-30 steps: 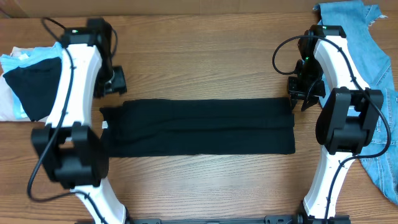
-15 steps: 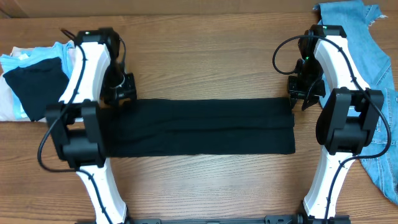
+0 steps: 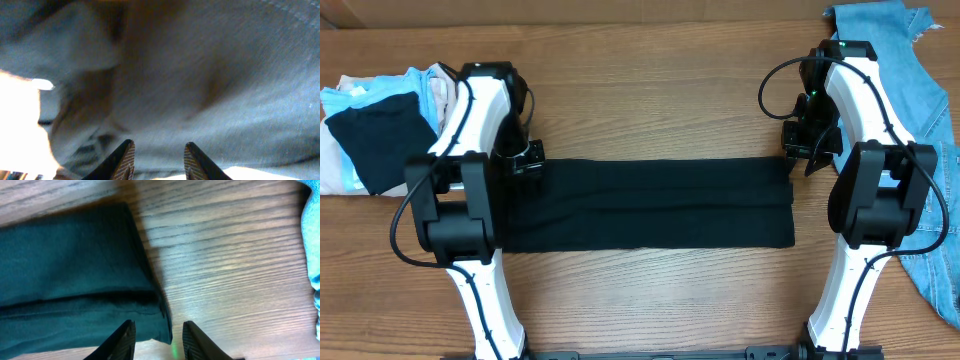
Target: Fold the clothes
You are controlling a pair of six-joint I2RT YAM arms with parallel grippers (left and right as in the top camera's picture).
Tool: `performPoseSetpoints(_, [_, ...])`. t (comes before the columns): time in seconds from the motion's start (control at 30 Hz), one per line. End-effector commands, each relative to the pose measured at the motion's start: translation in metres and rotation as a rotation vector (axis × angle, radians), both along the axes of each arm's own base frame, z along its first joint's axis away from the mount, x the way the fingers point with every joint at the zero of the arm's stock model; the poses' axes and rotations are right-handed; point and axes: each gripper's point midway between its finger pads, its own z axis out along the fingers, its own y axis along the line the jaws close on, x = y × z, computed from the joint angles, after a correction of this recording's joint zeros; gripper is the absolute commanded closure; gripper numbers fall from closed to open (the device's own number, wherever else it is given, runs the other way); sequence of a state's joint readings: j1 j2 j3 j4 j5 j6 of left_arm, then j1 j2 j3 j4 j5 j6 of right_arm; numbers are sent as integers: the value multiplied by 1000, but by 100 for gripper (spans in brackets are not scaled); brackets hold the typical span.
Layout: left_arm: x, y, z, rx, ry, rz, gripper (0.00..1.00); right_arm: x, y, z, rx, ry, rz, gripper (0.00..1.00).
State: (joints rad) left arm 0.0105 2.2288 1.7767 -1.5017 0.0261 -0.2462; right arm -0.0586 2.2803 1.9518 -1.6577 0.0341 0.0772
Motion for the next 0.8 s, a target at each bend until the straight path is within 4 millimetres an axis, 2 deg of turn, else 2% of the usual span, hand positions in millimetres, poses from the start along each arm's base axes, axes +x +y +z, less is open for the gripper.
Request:
performPoseSetpoints(0.0, [-10,-7,-16,18,26,-12,65,3,-4,17,-11,-55,5,65])
performPoseSetpoints(0.13, [-29,-12,-47,16,52,-22,66,4,-4,17,-11,-57,4,65])
performPoseSetpoints(0.27, [-56,-11,-77,18,92,-23,66,4,-4,17,-11,-57,4,65])
performPoseSetpoints(0.33, [-72,-10,-87,23,119,-18,66,4,-4,17,-11,-58,4,65])
performPoseSetpoints(0.4, [-79,-8,-94,33,126,-22,65,5,-4,16,-11,-62,4,65])
performPoseSetpoints(0.57, [-76,9,-97,140,105,-34,64,6,-4,16,-12,-68,4,64])
performPoseSetpoints(0.77, [-59,22,-105,180,28,-16,55,11,2,14,31,-90,13,60])
